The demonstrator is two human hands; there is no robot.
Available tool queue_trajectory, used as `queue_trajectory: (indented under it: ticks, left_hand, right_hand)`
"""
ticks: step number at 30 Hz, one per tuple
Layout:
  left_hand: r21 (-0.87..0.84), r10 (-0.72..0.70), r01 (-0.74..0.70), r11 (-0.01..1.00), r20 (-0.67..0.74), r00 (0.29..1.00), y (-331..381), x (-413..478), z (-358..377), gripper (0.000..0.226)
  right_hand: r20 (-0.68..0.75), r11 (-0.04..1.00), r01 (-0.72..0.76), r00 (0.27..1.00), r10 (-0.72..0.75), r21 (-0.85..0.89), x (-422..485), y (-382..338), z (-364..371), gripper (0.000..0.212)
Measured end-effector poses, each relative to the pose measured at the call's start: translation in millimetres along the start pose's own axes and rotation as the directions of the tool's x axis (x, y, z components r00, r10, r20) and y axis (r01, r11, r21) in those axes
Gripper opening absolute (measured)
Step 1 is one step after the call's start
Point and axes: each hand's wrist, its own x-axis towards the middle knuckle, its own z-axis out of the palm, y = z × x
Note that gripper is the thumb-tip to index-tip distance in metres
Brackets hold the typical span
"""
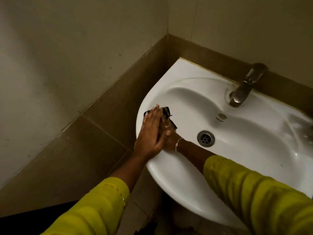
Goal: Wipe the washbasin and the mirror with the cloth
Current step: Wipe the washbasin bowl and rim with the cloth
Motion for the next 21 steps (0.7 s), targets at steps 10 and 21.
queue_trajectory:
  ticks: [10,21]
  left_hand:
    - [0.029,-0.030,0.030,0.999,0.017,0.999,1.5,1.4,1.4,0.092]
    - [0.061,-0.037,0.032,0.998,0.084,0.996,7.6,-0.4,-2.5,0.094]
  right_hand:
    - [-0.259,0.947,-0.245,0.947,0.187,-0.210,37.2,41.2,-25.8,0.065]
    - [-0.036,0.801,-0.569,0.811,0.584,0.187,24.8,14.4,-9.7,0.072]
